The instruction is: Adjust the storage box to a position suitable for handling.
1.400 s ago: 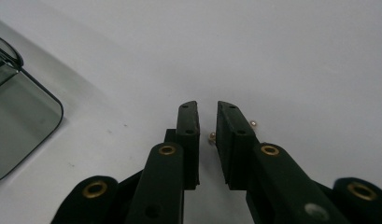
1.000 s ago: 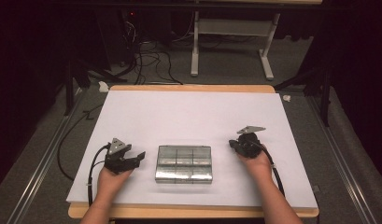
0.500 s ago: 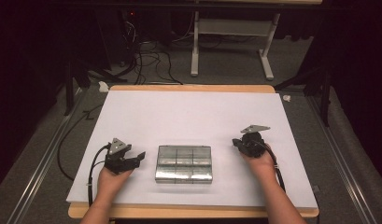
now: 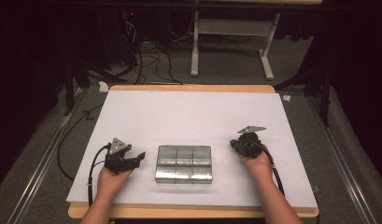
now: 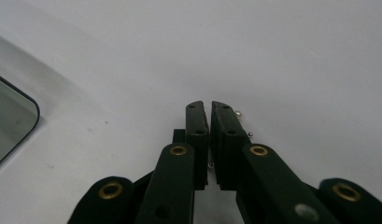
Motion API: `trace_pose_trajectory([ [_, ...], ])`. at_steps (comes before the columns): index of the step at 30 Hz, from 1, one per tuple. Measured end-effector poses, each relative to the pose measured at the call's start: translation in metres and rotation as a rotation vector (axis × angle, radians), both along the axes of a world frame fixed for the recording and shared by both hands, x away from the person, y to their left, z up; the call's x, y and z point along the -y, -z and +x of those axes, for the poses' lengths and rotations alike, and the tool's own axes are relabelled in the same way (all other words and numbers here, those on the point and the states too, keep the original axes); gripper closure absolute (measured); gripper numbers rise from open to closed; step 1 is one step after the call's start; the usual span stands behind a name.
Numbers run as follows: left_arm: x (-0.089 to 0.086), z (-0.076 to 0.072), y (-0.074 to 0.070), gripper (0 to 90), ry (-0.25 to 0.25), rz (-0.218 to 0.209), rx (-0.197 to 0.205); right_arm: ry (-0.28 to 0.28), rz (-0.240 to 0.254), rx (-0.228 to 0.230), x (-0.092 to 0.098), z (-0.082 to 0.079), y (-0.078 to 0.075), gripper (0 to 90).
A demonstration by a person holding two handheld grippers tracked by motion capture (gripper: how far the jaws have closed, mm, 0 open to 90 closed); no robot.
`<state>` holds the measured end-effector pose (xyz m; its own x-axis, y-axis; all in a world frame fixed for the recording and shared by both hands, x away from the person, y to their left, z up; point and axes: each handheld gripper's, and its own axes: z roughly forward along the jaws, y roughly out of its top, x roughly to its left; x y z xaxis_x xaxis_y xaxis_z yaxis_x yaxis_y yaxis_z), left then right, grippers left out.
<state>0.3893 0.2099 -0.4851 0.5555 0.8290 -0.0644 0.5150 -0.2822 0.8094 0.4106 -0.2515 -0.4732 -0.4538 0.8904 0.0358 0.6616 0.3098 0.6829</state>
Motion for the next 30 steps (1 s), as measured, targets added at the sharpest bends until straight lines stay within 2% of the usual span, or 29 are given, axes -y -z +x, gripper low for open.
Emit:
trace_pose_trajectory([
  [5,0.0,0.0,0.0,30.2,0.001,0.003,-0.002,-0.001,0.004,0.009,0.001,-0.002,-0.004,87.1],
  [14,0.001,0.0,0.0,30.2,-0.001,0.009,-0.001,0.012,0.01,0.03,0.014,-0.015,-0.018,87.0],
  [23,0.001,0.0,0.0,30.3,-0.005,0.015,0.003,0.049,0.023,0.052,0.043,-0.051,-0.026,87.0],
  [30,0.001,0.0,0.0,30.3,-0.004,0.017,0.005,0.087,0.033,0.052,0.067,-0.079,-0.02,86.9],
])
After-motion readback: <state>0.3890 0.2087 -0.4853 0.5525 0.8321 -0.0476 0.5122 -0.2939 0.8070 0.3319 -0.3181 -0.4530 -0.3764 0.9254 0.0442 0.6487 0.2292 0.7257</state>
